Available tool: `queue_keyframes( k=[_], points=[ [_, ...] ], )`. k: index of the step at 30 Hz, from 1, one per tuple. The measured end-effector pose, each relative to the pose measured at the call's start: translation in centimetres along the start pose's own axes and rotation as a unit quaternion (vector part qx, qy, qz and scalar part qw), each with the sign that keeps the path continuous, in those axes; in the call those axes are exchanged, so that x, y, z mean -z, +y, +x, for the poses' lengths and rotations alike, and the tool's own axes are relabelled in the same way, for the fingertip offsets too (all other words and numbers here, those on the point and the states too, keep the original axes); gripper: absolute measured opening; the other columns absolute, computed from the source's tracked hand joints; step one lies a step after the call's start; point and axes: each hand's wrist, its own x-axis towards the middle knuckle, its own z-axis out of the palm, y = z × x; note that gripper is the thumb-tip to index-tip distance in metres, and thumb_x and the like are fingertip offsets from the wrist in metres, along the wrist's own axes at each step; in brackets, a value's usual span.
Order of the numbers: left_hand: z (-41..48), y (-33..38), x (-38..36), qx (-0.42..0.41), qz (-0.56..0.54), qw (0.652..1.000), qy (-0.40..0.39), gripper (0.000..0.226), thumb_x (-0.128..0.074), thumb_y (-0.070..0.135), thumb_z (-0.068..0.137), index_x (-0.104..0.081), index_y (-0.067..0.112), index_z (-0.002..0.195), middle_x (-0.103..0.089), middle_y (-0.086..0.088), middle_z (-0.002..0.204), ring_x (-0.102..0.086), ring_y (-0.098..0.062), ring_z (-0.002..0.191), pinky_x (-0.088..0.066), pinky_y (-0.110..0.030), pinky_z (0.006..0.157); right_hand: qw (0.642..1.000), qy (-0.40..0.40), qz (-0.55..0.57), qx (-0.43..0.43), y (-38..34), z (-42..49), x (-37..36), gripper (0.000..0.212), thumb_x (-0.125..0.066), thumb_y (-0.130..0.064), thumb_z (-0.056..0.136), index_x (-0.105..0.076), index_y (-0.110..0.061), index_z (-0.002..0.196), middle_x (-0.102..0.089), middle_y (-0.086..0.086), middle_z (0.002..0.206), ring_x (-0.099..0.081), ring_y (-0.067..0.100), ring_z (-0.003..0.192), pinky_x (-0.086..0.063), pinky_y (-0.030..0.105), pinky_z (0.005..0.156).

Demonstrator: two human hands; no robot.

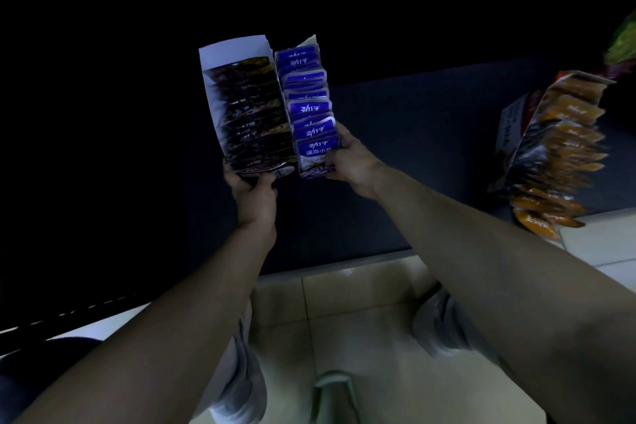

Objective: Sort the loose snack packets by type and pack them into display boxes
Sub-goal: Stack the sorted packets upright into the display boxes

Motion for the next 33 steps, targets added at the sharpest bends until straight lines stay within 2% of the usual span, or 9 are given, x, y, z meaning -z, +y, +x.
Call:
queue_keyframes(
  k=[7, 11, 14, 17, 19, 21, 27, 30, 33],
  points=[
    [0.7, 0.8, 3.6, 0.008, -0.007, 0.996, 0.085, 0.082, -0.058, 0.012, 0.083, -0.013, 0.033, 0.149, -0.043, -0.003, 0.140, -0.055, -0.014, 0.109, -0.045, -0.031, 0.084, 0.999, -0.033, -0.010, 0.002, -0.3, 1.1, -4.9, 0.073, -0.050, 0.003, 0.090, -0.025, -0.029, 0.151, -0.052, 0.005, 0.138, -0.051, 0.019, 0.123, -0.044, 0.044, 0.105],
    [0.1, 1.3, 5.1, 0.009, 0.003, 0.997, 0.076, 0.098, -0.063, 0.023, 0.072, -0.006, 0.029, 0.151, -0.038, -0.001, 0.148, -0.049, -0.018, 0.123, -0.041, -0.040, 0.106, 0.999, -0.021, -0.027, 0.005, -0.2, 1.4, -7.0, 0.072, -0.050, -0.004, 0.092, -0.023, -0.036, 0.151, -0.030, 0.003, 0.144, -0.043, 0.020, 0.123, -0.039, 0.049, 0.109],
    [-0.1, 1.4, 6.0, 0.001, 0.021, 0.998, 0.055, 0.096, -0.062, 0.027, 0.074, -0.005, 0.031, 0.151, -0.034, 0.000, 0.149, -0.047, -0.018, 0.124, -0.035, -0.044, 0.112, 1.000, -0.018, -0.023, -0.004, -0.1, 1.2, -8.2, 0.074, -0.051, -0.007, 0.092, -0.019, -0.039, 0.151, -0.021, -0.001, 0.143, -0.038, 0.021, 0.125, -0.036, 0.050, 0.111],
    [-0.4, 1.6, 6.7, -0.004, 0.085, 0.996, 0.033, 0.099, -0.064, 0.035, 0.065, -0.011, 0.033, 0.149, -0.035, -0.003, 0.150, -0.044, -0.024, 0.130, -0.034, -0.048, 0.112, 1.000, -0.028, 0.002, -0.002, 0.0, 0.9, -9.0, 0.071, -0.053, -0.006, 0.089, -0.026, -0.033, 0.149, -0.031, 0.002, 0.145, -0.043, 0.023, 0.127, -0.041, 0.046, 0.107],
    [-1.0, 2.1, 6.8, -0.015, 0.134, 0.991, 0.016, 0.090, -0.060, 0.018, 0.081, -0.003, 0.024, 0.151, -0.035, -0.010, 0.150, -0.045, -0.030, 0.129, -0.036, -0.049, 0.111, 0.999, -0.039, 0.023, -0.002, -0.1, 0.6, -9.5, 0.064, -0.050, -0.003, 0.091, -0.028, -0.023, 0.148, -0.046, 0.004, 0.137, -0.048, 0.021, 0.121, -0.045, 0.032, 0.096],
    [-1.0, 2.2, 7.4, -0.034, 0.203, 0.978, 0.011, 0.082, -0.053, 0.009, 0.089, -0.002, 0.018, 0.153, -0.032, -0.015, 0.151, -0.043, -0.032, 0.131, -0.035, -0.047, 0.111, 0.998, -0.050, 0.032, -0.009, -0.4, 0.3, -9.8, 0.062, -0.047, -0.004, 0.094, -0.025, -0.021, 0.149, -0.050, 0.006, 0.136, -0.050, 0.020, 0.119, -0.041, 0.027, 0.091],
    [-1.1, 1.9, 8.8, -0.042, 0.274, 0.960, -0.036, 0.094, -0.063, 0.018, 0.089, 0.005, 0.023, 0.154, -0.021, -0.009, 0.158, -0.031, -0.022, 0.141, -0.031, -0.041, 0.115, 0.998, -0.061, 0.006, 0.006, -0.6, -0.7, -9.3, 0.065, -0.055, -0.013, 0.094, -0.023, -0.026, 0.150, -0.046, 0.003, 0.142, -0.047, 0.016, 0.116, -0.038, 0.029, 0.089],
    [-1.4, 1.5, 8.5, -0.050, 0.268, 0.961, -0.039, 0.104, -0.069, 0.024, 0.087, 0.011, 0.022, 0.152, -0.014, -0.005, 0.160, -0.025, -0.017, 0.143, -0.027, -0.036, 0.117, 0.997, -0.080, 0.010, 0.013, 0.3, -0.9, -8.6, 0.078, -0.063, -0.025, 0.090, -0.015, -0.029, 0.152, -0.041, -0.002, 0.147, -0.044, 0.017, 0.126, -0.040, 0.039, 0.100],
    [-1.3, 1.2, 8.1, -0.053, 0.263, 0.962, -0.041, 0.108, -0.070, 0.027, 0.086, 0.016, 0.019, 0.151, -0.010, -0.005, 0.161, -0.020, -0.015, 0.145, -0.024, -0.028, 0.116, 0.994, -0.111, 0.005, 0.015, 1.1, -0.5, -8.6, 0.087, -0.072, -0.028, 0.084, -0.019, -0.030, 0.152, -0.046, -0.004, 0.144, -0.045, 0.013, 0.129, -0.037, 0.038, 0.108]
  ],
)
